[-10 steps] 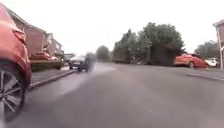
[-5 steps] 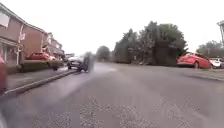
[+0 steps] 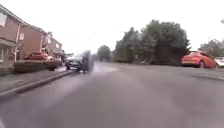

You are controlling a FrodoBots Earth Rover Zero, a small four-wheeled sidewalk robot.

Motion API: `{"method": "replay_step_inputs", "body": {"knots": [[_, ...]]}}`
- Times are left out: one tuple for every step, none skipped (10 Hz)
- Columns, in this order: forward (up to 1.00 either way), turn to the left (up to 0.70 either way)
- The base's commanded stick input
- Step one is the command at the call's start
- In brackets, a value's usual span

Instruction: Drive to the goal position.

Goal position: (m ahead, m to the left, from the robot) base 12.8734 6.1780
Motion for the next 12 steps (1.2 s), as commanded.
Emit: {"method": "replay_step_inputs", "body": {"knots": [[1.0, 0.0], [1.0, 0.0], [1.0, 0.0], [1.0, 0.0], [1.0, 0.0], [1.0, 0.0], [1.0, 0.0], [1.0, 0.0], [1.0, 0.0], [1.0, 0.0], [1.0, 0.0], [1.0, 0.0]]}}
